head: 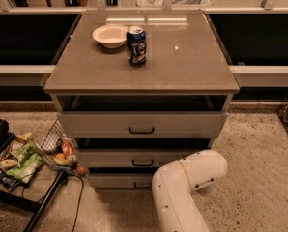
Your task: Close bottom drawer
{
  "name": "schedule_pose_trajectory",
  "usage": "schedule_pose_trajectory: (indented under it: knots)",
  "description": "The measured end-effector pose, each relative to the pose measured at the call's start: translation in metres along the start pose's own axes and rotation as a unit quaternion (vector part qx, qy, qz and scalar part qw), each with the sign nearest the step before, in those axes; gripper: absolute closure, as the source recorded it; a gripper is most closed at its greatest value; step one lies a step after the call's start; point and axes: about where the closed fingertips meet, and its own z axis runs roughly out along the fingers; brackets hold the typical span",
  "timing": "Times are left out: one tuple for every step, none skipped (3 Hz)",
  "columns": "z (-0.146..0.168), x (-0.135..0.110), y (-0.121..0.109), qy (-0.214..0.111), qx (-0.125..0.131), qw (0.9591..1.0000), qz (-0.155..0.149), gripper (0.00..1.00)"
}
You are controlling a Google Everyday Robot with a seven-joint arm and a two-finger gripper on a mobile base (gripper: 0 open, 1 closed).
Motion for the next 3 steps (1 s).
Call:
schedule_pose_trajectory:
  knots:
    - [0.005,0.027,0.056,0.027,-0.073,0.9968,0.016,1.0]
    - [-0.022,0.059,0.115,0.05,-0.141,0.9884,0.026,1.0]
    - [-0.066,0.073,0.144,0.068,-0.147,0.9867,0.018,1.0]
